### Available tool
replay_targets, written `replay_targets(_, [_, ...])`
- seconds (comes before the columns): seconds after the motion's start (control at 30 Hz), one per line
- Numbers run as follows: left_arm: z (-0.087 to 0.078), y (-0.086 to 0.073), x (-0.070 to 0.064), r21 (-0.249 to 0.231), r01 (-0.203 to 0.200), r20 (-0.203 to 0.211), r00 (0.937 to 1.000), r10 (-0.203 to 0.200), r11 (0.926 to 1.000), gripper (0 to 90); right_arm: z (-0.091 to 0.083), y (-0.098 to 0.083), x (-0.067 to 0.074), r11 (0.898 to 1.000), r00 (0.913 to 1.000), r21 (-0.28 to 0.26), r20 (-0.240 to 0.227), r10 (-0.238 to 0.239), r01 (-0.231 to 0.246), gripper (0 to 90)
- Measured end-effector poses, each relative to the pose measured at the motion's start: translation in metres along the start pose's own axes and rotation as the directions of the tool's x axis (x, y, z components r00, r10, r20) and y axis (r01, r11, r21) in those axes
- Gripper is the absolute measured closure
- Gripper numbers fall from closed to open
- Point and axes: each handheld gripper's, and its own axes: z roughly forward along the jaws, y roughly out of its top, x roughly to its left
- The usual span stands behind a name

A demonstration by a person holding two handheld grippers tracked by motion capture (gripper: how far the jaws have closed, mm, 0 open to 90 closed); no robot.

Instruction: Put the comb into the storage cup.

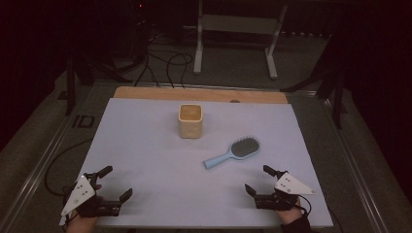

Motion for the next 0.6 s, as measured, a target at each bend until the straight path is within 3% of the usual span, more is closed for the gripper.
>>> replay_targets(0.13, [-0.0002,0.0000,-0.0003,-0.001,-0.002,0.003,1.0000,0.002,1.0000,0.0,0.0011,0.0001,0.0027,1.000,0.9997,0.009,-0.026,-0.005,0.005,8.4])
replay_targets(0.6, [-0.0006,-0.0001,-0.0003,0.000,0.001,-0.001,1.0000,-0.001,1.0000,0.0,0.0015,0.0017,0.0031,0.999,0.9997,0.035,-0.025,-0.005,0.006,8.4])
